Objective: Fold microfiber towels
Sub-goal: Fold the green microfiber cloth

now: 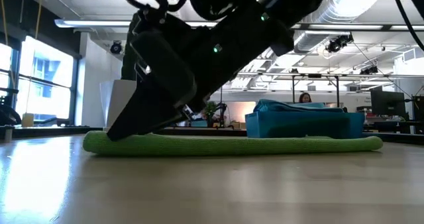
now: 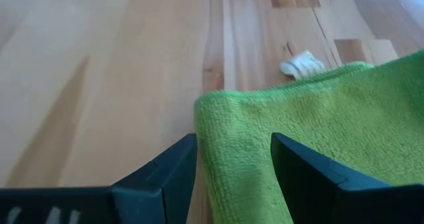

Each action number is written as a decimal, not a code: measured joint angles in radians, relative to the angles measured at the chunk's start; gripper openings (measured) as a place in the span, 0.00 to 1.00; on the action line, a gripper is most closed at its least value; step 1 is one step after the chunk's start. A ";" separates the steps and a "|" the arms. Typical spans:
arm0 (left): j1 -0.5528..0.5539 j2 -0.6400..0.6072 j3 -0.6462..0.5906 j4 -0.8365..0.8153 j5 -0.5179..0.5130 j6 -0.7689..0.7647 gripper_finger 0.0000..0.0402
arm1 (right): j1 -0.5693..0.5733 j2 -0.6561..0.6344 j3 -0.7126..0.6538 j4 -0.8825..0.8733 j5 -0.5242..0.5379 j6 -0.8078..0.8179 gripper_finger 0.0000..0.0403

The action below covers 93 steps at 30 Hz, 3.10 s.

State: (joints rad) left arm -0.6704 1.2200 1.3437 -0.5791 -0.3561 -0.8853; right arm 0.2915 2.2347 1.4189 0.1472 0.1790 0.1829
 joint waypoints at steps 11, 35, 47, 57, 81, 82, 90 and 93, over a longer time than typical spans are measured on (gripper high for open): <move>0.011 0.002 0.000 0.000 0.001 0.025 0.22 | -0.025 0.004 0.000 -0.080 0.010 0.033 0.32; 0.011 0.002 0.000 -0.001 -0.026 0.025 0.22 | -0.009 -0.130 -0.001 -0.282 -0.205 0.319 0.00; 0.011 0.002 0.000 -0.048 -0.053 0.026 0.22 | -0.017 -0.275 -0.001 -0.687 0.061 0.649 0.00; 0.011 0.002 0.000 -0.061 -0.053 0.088 0.22 | -0.037 -0.287 -0.001 -0.883 0.174 0.851 0.00; 0.024 -0.100 -0.001 -0.075 -0.087 0.263 0.22 | -0.034 -0.373 -0.001 -1.549 0.298 1.229 0.00; 0.024 -0.105 -0.001 -0.076 -0.095 0.263 0.22 | -0.034 -0.373 -0.001 -1.554 0.298 1.231 0.00; 0.024 -0.109 -0.001 -0.075 -0.155 0.262 0.22 | -0.034 -0.373 -0.001 -1.547 0.315 1.184 0.02; 0.024 -0.108 -0.001 -0.075 -0.176 0.261 0.22 | -0.034 -0.373 -0.001 -1.482 0.355 1.169 0.03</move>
State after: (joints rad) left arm -0.6464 1.1118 1.3430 -0.6540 -0.5319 -0.6241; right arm 0.2579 1.8620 1.4181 -1.3352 0.5337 1.3524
